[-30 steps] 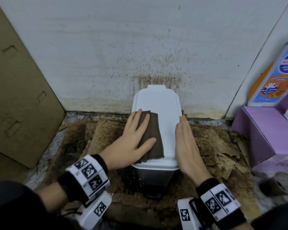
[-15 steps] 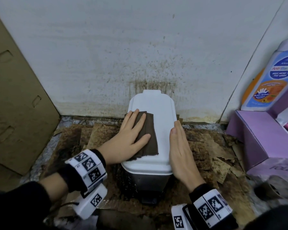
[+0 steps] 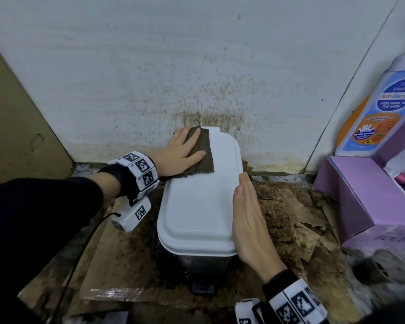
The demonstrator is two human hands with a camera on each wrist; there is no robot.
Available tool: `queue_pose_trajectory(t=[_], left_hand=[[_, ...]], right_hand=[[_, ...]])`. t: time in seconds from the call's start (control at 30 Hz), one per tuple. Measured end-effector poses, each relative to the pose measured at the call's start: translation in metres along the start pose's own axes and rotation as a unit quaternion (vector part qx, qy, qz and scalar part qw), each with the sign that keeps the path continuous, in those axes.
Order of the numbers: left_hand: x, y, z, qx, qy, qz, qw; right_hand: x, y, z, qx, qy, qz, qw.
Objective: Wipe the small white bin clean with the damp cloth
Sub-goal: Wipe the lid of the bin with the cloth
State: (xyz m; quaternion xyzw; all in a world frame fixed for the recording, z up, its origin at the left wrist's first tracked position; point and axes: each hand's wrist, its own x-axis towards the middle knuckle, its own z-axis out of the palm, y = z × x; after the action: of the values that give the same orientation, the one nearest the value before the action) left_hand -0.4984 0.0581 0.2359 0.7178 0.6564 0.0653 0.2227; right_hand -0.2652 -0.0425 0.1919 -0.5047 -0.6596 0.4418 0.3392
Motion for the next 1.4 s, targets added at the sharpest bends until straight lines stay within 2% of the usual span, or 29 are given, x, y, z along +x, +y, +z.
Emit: queue_pose_trajectory(t=[0.3,0.5,0.7,0.93,1.17,1.27,1.4], left_hand=[[-0.016,0.002,0.01,-0.034,0.015,0.007,0.999],[-0.069,0.015,0.029,-0.102,0.013,0.023,0.994],[-0.116,0.025,0.053,-0.11,0.045,0.048,0.992],[-0.139,0.038,0.078,-0.038,0.12,0.052,0.991],[-0.133,0.055,0.074,0.117,0.116,0.013,0.986],[-0.125,0.065,0.074,0.168,0.113,0.024,0.979],[-0.11,0.087,0.082,0.171,0.11,0.053,0.978]], right_hand=[[0.001,0.003,0.0,0.0,0.004,-0.008,1.0],[0.001,0.004,-0.001,0.0,0.004,-0.008,1.0],[0.0,0.002,-0.002,-0.008,-0.007,-0.006,1.0],[0.001,0.007,-0.003,0.012,-0.008,-0.011,1.0],[0.005,0.003,-0.008,0.084,-0.019,0.017,0.996],[0.007,0.004,-0.011,0.138,-0.023,0.033,0.99],[0.005,0.005,-0.012,0.175,-0.029,0.04,0.983]])
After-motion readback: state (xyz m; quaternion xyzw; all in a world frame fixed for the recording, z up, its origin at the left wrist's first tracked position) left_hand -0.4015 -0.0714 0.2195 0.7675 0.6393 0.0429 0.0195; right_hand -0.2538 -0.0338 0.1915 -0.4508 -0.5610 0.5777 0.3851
